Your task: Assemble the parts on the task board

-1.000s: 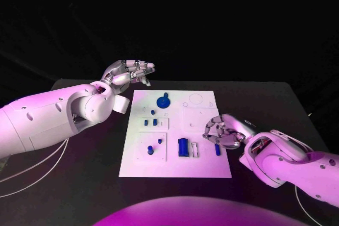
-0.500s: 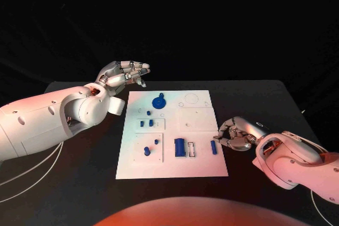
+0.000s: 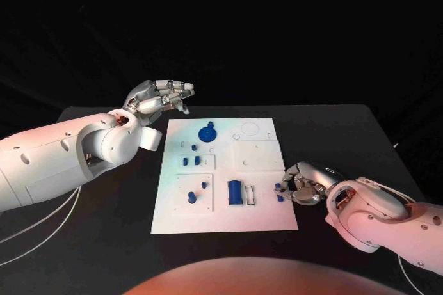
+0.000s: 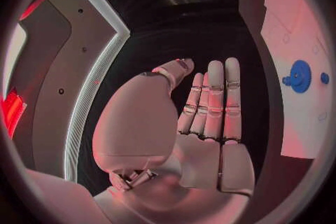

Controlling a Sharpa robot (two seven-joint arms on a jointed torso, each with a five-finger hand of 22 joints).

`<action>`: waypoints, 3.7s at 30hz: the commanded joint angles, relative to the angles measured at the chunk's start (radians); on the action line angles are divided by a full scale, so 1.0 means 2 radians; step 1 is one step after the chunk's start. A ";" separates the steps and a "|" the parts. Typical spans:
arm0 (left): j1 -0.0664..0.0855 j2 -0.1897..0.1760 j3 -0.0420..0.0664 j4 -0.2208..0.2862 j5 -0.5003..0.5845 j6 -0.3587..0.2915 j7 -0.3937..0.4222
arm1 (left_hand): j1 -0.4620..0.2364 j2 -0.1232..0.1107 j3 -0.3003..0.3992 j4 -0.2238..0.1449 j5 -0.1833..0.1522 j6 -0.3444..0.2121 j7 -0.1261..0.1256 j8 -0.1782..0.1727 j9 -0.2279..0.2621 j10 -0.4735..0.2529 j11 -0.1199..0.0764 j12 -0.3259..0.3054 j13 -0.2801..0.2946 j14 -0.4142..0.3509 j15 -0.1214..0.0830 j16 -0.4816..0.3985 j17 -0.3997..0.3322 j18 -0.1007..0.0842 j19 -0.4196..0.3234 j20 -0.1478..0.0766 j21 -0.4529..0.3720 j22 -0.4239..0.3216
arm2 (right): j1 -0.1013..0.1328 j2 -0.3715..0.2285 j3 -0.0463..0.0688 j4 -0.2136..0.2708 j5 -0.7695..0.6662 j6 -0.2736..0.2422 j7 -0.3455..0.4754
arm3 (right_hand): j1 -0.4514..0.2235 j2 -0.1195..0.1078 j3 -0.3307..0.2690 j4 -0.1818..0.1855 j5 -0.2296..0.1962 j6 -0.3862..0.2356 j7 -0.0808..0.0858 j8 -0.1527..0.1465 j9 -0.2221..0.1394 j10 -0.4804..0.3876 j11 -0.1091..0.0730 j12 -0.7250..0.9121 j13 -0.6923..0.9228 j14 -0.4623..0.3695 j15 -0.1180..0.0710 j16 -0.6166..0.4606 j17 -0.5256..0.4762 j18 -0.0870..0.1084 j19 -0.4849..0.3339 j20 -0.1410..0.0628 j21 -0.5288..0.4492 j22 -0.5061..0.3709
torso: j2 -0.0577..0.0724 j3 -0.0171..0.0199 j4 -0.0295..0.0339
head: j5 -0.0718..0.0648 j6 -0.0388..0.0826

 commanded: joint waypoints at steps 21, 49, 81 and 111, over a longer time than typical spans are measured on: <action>0.000 -0.002 0.000 0.001 0.002 0.004 0.002 | -0.001 0.006 0.000 -0.004 0.002 -0.003 0.000 0.003 -0.001 -0.003 0.000 0.001 0.000 -0.005 0.000 -0.002 -0.001 0.006 -0.002 0.003 -0.001 0.000 | -0.013 0.013 -0.001 -0.003 -0.048 0.051 -0.024 | 0.108 -0.011 0.009 -0.043 -0.034 0.014 -0.006 0.003 0.003 0.003 -0.007 0.001 0.003 0.042 -0.004 0.000 0.078 -0.005 0.003 -0.004 -0.002 0.045 | 0.000 0.0004 -0.0008 | 0.003 -0.005; 0.000 -0.001 0.000 0.000 0.002 0.004 0.001 | -0.002 0.006 0.000 -0.004 0.002 -0.003 -0.001 0.004 -0.001 -0.004 0.000 0.003 -0.001 -0.005 0.000 -0.002 -0.001 0.007 -0.003 0.003 -0.001 0.000 | 0.001 0.026 0.000 0.031 -0.010 -0.030 -0.016 | 0.107 0.002 0.100 -0.067 0.031 0.024 -0.014 0.009 0.006 0.017 -0.014 0.019 0.017 0.044 -0.010 0.002 0.087 -0.007 0.010 -0.010 0.008 0.055 | -0.001 -0.0001 -0.0004 | 0.002 -0.004; 0.000 0.001 0.000 0.001 0.001 0.007 -0.001 | -0.002 0.007 0.000 -0.005 0.002 -0.003 0.000 0.004 -0.001 -0.005 0.000 0.004 -0.001 -0.005 0.000 -0.001 -0.001 0.007 -0.003 0.003 -0.001 0.000 | -0.004 0.088 0.000 -0.007 0.068 0.002 -0.016 | 0.009 0.005 0.072 -0.013 0.028 0.032 -0.016 0.024 0.017 0.039 -0.015 0.054 0.044 0.045 -0.011 0.005 0.093 -0.008 0.015 -0.011 0.014 0.061 | 0.001 0.0001 0.0002 | 0.002 -0.007; 0.000 0.000 0.000 0.001 0.001 0.007 -0.003 | -0.002 0.007 0.000 -0.005 0.002 -0.003 0.000 0.004 -0.001 -0.005 0.000 0.004 -0.001 -0.005 0.000 -0.001 -0.001 0.007 -0.003 0.003 -0.001 0.000 | -0.004 0.086 0.000 -0.006 0.055 0.000 -0.013 | -0.042 0.007 0.027 0.001 0.020 0.035 -0.017 0.027 0.017 0.042 -0.016 0.060 0.051 0.045 -0.012 0.005 0.094 -0.008 0.015 -0.012 0.009 0.063 | 0.000 0.0003 -0.0010 | 0.004 -0.009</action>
